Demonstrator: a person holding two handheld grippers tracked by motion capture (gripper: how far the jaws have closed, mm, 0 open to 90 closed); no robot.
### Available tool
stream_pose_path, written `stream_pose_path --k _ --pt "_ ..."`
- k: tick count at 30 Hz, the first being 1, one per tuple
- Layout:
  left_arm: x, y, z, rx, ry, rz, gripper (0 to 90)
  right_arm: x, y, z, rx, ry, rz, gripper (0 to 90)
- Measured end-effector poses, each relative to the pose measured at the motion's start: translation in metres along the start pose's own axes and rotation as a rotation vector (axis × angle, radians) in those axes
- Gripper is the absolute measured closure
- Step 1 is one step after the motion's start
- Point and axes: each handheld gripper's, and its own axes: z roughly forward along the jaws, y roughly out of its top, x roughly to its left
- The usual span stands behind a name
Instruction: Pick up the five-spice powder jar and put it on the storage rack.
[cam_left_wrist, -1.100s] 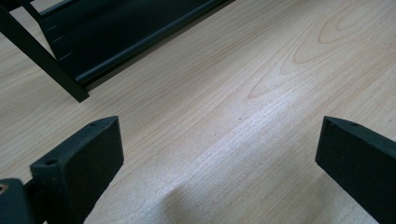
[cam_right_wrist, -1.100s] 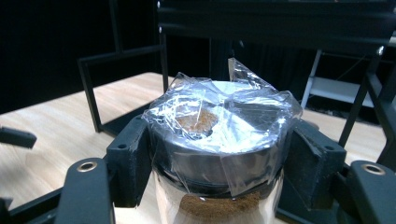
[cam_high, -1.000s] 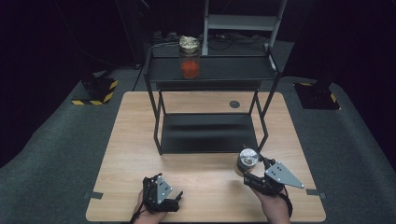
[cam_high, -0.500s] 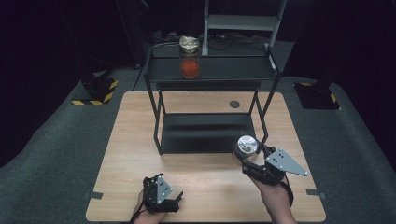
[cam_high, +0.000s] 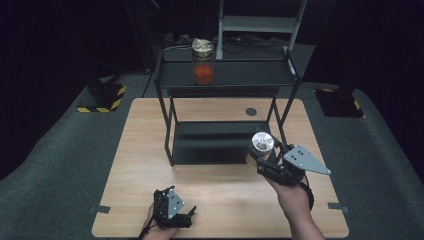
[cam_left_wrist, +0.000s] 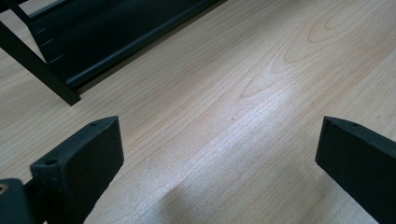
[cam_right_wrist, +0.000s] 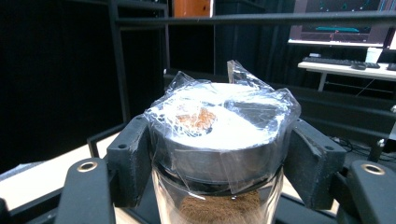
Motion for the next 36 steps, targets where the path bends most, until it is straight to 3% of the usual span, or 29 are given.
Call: stream_pose_path --k 17,36 --pt "0.003 -0.001 0.0 -0.005 -0.016 -0.006 1.2 -0.018 0.032 0.016 -0.039 -0.008 0.01 31.5" --pt "0.005 -0.001 0.0 -0.007 -0.023 -0.011 1.2 -0.017 0.075 0.027 -0.099 -0.05 -0.042 31.6"
